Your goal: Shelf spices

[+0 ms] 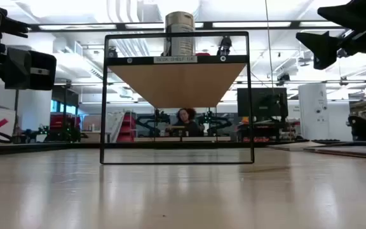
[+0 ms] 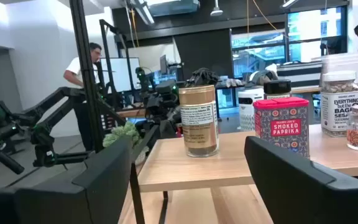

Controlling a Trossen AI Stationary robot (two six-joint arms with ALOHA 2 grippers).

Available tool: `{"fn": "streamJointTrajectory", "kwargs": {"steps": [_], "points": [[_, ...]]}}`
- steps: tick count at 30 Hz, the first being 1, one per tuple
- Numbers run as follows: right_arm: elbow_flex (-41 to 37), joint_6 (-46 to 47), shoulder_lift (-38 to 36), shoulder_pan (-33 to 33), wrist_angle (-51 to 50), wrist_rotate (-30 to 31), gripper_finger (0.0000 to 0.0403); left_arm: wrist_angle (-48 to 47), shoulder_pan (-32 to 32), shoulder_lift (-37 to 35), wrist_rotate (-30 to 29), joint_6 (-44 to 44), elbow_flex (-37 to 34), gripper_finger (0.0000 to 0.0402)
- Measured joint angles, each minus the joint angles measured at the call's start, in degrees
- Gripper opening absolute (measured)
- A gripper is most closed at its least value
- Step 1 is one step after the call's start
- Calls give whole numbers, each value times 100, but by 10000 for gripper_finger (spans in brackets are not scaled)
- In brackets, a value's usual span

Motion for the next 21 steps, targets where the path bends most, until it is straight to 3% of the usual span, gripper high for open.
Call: {"fn": "streamJointTrajectory", "kwargs": {"steps": [21], "points": [[0, 0, 0, -2, 0, 2, 304, 0, 0, 0, 2, -2, 0, 133]]}}
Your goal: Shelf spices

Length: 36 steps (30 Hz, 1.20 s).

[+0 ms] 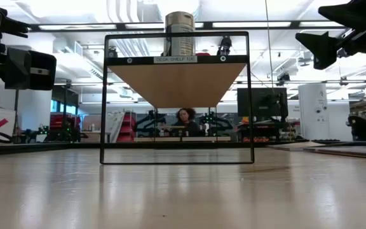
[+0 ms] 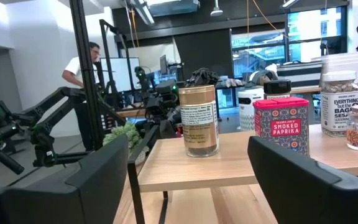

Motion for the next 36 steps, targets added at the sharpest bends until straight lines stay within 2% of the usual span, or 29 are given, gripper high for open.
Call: {"fn": "streamJointTrajectory", "kwargs": {"steps": [21, 36], "points": [[-1, -1, -2, 2, 0, -2, 282, 0, -2, 0, 0, 2, 2, 133], [-1, -1, -1, 2, 0, 0, 306, 0, 0, 1, -1, 1, 2, 133]]}}
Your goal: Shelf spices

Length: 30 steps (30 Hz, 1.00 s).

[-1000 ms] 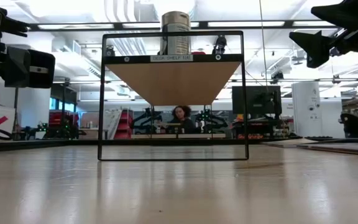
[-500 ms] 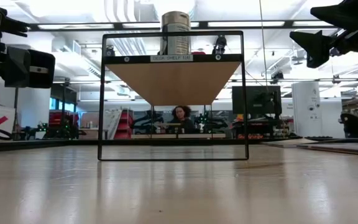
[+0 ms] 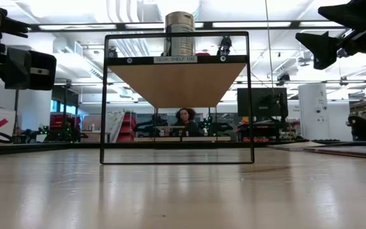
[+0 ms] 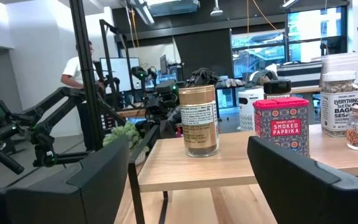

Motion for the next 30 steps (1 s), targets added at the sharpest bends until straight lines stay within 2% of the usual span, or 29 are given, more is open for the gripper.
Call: {"fn": "streamJointTrajectory", "kwargs": {"steps": [7, 24, 30], "points": [[1, 0, 0, -2, 0, -2, 307, -1, -2, 0, 0, 1, 1, 133], [0, 1, -1, -2, -13, -2, 280, 0, 0, 1, -1, 1, -2, 133], [1, 167, 1, -2, -13, -4, 284, 5, -2, 1, -1, 1, 1, 133]]}}
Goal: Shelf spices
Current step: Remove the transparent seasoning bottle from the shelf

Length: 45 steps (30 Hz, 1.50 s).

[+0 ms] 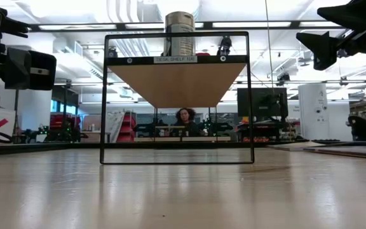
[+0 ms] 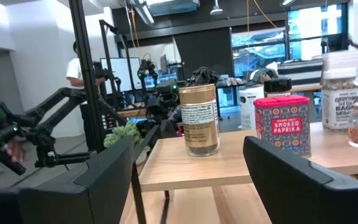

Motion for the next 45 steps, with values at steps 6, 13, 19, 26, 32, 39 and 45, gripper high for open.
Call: {"fn": "streamJointTrajectory", "kwargs": {"steps": [6, 13, 19, 26, 32, 39, 45], "points": [[0, 135, 0, 2, -2, -2, 292, 54, 0, 0, 0, -4, 0, 133], [-2, 137, -1, 0, -2, -4, 287, 1223, 2, -2, -128, -1325, -1, 133], [0, 140, -2, 2, -2, -4, 276, 1998, 2, -2, -164, -1768, 2, 133], [-2, 468, -1, 1, -2, -62, 271, 2152, 2, -2, -164, -1833, 2, 133], [0, 500, -2, 2, 5, -360, 279, 2234, 2, -2, -210, -2525, 2, 133], [447, 1021, 8, 2, -663, -351, 269, 2243, 2, -2, -328, -3540, 2, 133], [1249, 1105, 321, 15, -1784, -358, 252, 2478, 2, -2, -461, -4177, 2, 133]]}}
